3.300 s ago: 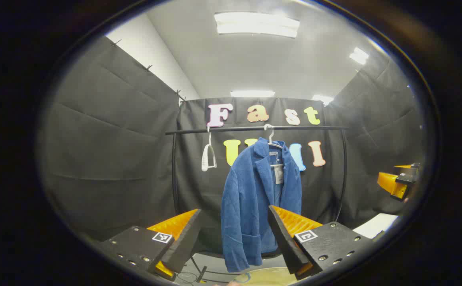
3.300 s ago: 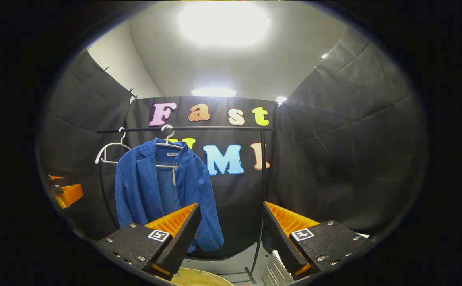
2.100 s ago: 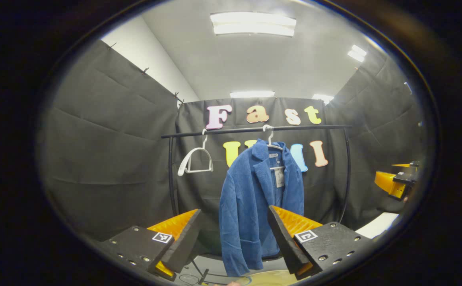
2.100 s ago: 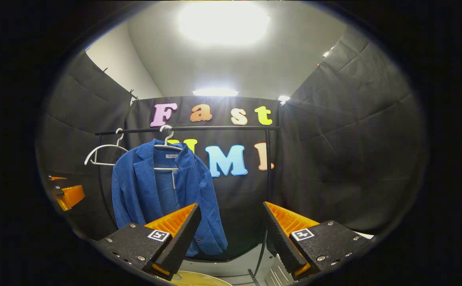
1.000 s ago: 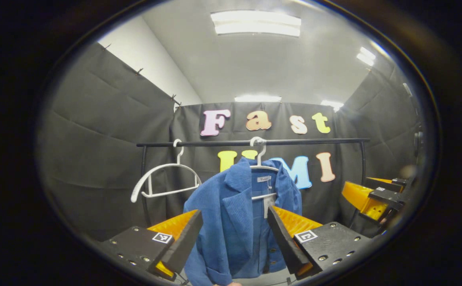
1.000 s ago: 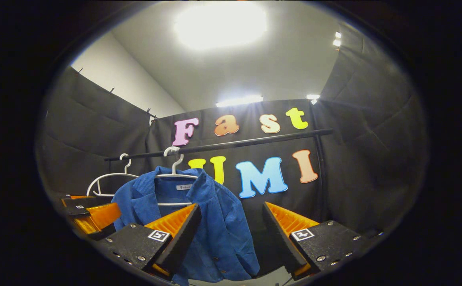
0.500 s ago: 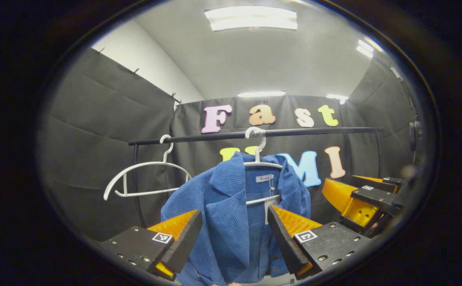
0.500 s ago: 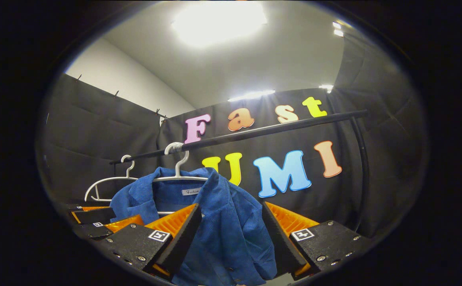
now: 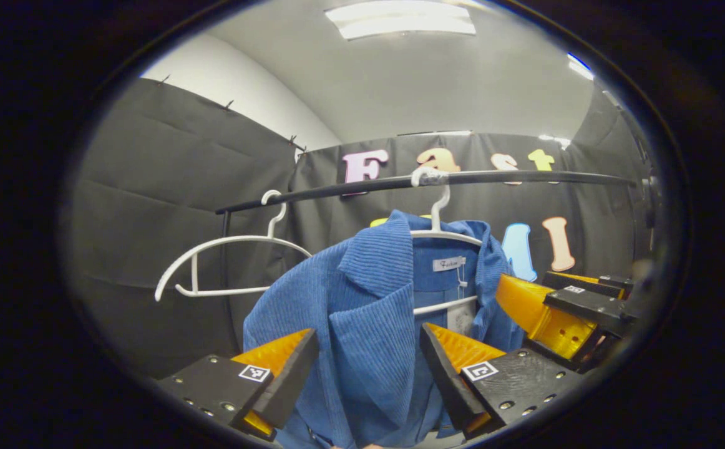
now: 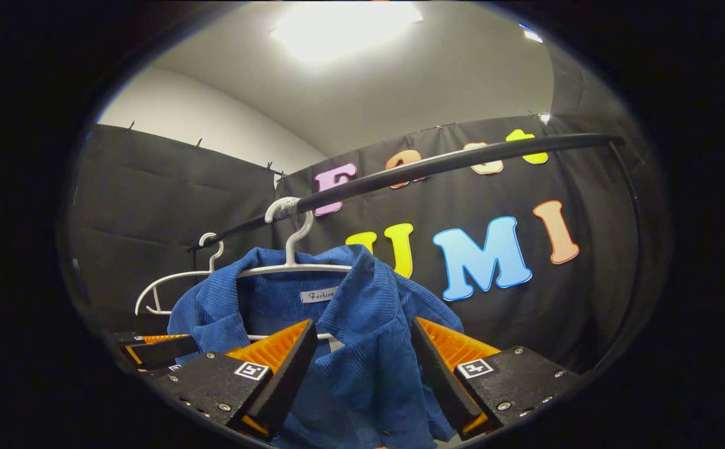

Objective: Grasp the clothes on the hanger with both hands and then place them into the laundry hamper below.

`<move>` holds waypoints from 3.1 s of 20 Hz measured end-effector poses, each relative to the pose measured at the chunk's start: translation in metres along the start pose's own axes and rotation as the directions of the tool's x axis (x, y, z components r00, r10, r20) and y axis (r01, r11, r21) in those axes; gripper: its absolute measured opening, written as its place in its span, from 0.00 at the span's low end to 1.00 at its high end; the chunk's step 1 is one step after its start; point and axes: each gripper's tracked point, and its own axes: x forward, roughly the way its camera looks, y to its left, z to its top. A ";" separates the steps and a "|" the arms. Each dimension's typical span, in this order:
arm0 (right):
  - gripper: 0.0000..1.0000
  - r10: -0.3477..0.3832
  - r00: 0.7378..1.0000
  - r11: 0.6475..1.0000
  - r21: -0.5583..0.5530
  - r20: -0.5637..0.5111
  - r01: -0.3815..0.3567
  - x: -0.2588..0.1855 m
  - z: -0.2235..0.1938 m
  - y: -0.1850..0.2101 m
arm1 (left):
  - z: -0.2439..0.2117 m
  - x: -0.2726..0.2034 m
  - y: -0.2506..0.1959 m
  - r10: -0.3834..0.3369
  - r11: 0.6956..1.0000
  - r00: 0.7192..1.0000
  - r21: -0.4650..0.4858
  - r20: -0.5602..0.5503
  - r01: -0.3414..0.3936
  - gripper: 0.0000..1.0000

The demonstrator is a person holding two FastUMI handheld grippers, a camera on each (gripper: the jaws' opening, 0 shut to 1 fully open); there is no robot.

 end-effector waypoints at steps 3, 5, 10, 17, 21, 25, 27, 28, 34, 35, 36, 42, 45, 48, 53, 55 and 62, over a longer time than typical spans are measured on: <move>0.94 -0.006 1.000 1.000 -0.009 -0.028 0.006 0.011 -0.013 -0.005 | -0.005 0.010 0.002 0.033 0.999 0.999 0.007 0.000 -0.033 0.99; 0.94 -0.008 0.999 1.000 -0.002 -0.051 0.008 0.020 -0.022 -0.007 | -0.009 0.015 0.004 0.058 0.998 0.998 0.008 -0.003 -0.058 0.94; 0.94 -0.030 0.994 0.999 0.024 -0.105 0.033 0.037 -0.042 -0.015 | -0.018 0.024 0.012 0.122 0.992 0.992 0.006 -0.012 -0.122 1.00; 0.94 -0.118 0.985 0.993 0.003 -0.124 0.120 0.042 -0.066 -0.036 | -0.041 0.027 0.023 0.175 0.985 0.983 0.018 -0.055 -0.174 1.00; 0.94 -0.142 0.979 0.987 0.049 -0.146 0.150 0.055 -0.075 -0.057 | -0.039 0.035 0.023 0.186 0.983 0.982 0.014 -0.045 -0.185 0.95; 0.54 -0.106 0.984 0.991 0.070 -0.141 0.117 0.046 -0.071 -0.051 | -0.039 0.028 0.032 0.181 0.983 0.982 0.009 -0.053 -0.181 0.66; 0.15 -0.121 0.987 0.991 0.039 -0.110 0.126 0.046 -0.064 -0.056 | -0.038 0.028 0.033 0.174 0.985 0.984 0.001 -0.049 -0.174 0.44; 0.09 -0.102 0.989 0.994 0.031 -0.103 0.105 0.045 -0.063 -0.052 | -0.035 0.027 0.037 0.181 0.983 0.982 -0.002 -0.046 -0.182 0.33; 0.02 -0.053 0.998 0.995 -0.084 0.031 0.055 0.026 -0.019 -0.039 | -0.018 0.009 0.038 0.126 0.992 0.992 -0.003 -0.027 -0.126 0.08; 0.02 -0.056 0.997 0.993 -0.099 0.052 0.061 0.024 -0.011 -0.039 | -0.012 0.003 0.039 0.124 0.992 0.992 -0.005 -0.015 -0.124 0.08; 0.01 -0.060 0.996 0.991 -0.114 0.070 0.067 0.024 -0.003 -0.041 | -0.005 -0.005 0.042 0.126 0.992 0.992 -0.008 -0.003 -0.126 0.08; 0.02 -0.077 0.981 0.984 -0.147 0.178 0.104 0.018 0.046 -0.053 | 0.041 -0.034 0.054 0.122 0.992 0.990 0.011 0.066 -0.123 0.07; 0.02 -0.090 0.972 0.977 -0.168 0.218 0.128 0.021 0.063 -0.061 | 0.065 -0.042 0.063 0.134 0.991 0.986 0.010 0.101 -0.136 0.00; 0.02 -0.103 0.965 0.969 -0.195 0.242 0.152 0.025 0.074 -0.073 | 0.084 -0.038 0.083 0.156 0.987 0.979 0.014 0.132 -0.159 0.07; 0.02 -0.118 0.958 0.959 -0.219 0.262 0.178 0.036 0.082 -0.090 | 0.118 -0.031 0.118 0.195 0.976 0.959 0.062 0.204 -0.211 0.06; 0.02 -0.121 0.957 0.956 -0.228 0.265 0.184 0.039 0.083 -0.096 | 0.126 -0.026 0.129 0.201 0.972 0.955 0.079 0.220 -0.223 0.04; 0.02 -0.140 0.959 0.946 -0.253 0.244 0.203 0.056 0.068 -0.116 | 0.081 0.015 0.148 0.193 0.975 0.971 0.085 0.141 -0.206 0.06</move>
